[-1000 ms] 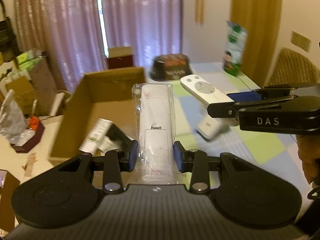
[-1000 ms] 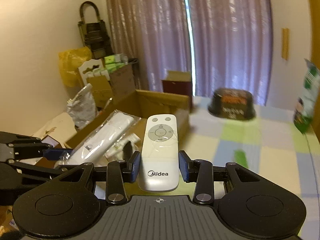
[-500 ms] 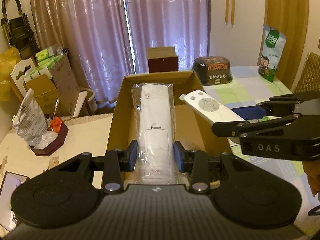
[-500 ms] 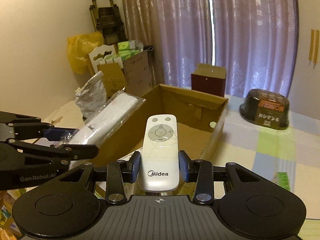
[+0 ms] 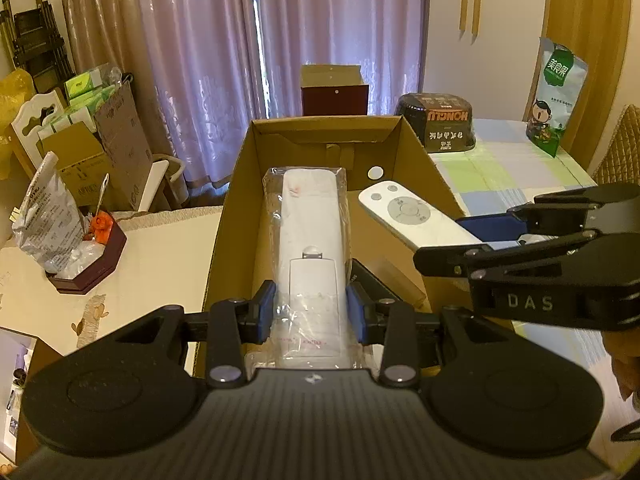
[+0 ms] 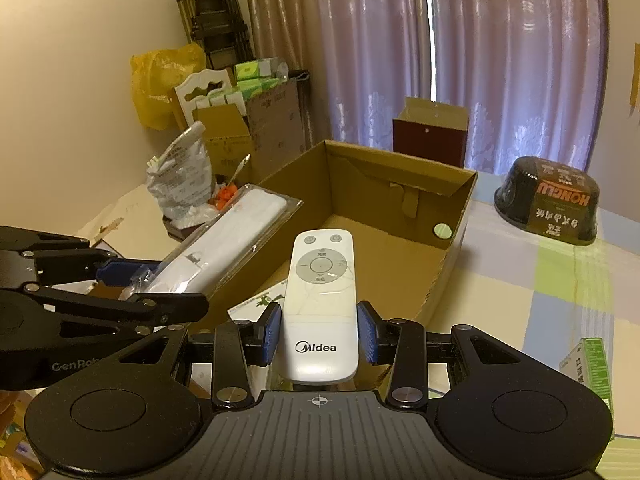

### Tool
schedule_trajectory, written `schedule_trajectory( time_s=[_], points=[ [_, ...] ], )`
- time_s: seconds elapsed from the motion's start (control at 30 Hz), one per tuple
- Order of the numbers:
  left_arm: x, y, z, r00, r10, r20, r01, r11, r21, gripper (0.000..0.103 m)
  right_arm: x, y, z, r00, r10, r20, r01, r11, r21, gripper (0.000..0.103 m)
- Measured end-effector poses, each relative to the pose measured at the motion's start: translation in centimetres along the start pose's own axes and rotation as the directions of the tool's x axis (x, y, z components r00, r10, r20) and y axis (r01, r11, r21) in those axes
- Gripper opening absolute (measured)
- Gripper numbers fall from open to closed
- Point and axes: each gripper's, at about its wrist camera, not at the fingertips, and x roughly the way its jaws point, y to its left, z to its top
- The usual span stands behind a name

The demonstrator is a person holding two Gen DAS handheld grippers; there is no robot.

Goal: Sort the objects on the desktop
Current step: 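Carry the bagged item and the Midea remote over the cardboard box, then open the right tool to drop the Midea remote while the left tool drops the bagged item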

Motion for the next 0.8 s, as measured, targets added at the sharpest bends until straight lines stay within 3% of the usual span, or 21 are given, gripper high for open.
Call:
schedule_trajectory(
  time_s=[0.53, 0.57, 0.6, 0.67, 0.73, 0.8],
  points=[
    [2.1, 0.5, -0.6, 0.999, -0.010, -0.035, 0.009, 1.000, -0.012, 0.033, 1.4, -0.2, -0.3, 1.000, -0.002, -0.017, 0.002, 1.000, 0.008, 0.039],
    [2.1, 0.5, -0.7, 0.999, -0.010, -0.035, 0.009, 1.000, -0.016, 0.033, 1.4, -0.1, -0.3, 1.000, -0.004, -0.017, 0.004, 1.000, 0.007, 0.031],
    [2.1, 0.6, -0.7, 0.999, -0.010, -0.035, 0.009, 1.000, -0.021, 0.033, 1.4, -0.1, -0.3, 1.000, -0.004, -0.018, 0.004, 1.000, 0.007, 0.016],
    [2.2, 0.7, -0.6, 0.999, -0.009, -0.036, 0.008, 0.999, -0.032, 0.033, 1.5, 0.0, -0.2, 1.000, 0.005, -0.026, -0.005, 1.000, -0.001, 0.013],
    [2.1, 0.9, -0.7, 0.999, -0.007, -0.034, 0.006, 0.999, -0.039, 0.033, 1.5, 0.2, -0.1, 1.000, -0.007, -0.026, 0.006, 1.000, -0.016, 0.000],
    [1.9, 1.0, -0.7, 1.000, -0.004, -0.030, 0.002, 0.999, -0.042, 0.033, 1.5, 0.0, -0.2, 1.000, -0.004, -0.027, 0.004, 1.000, -0.001, 0.000]
  ],
)
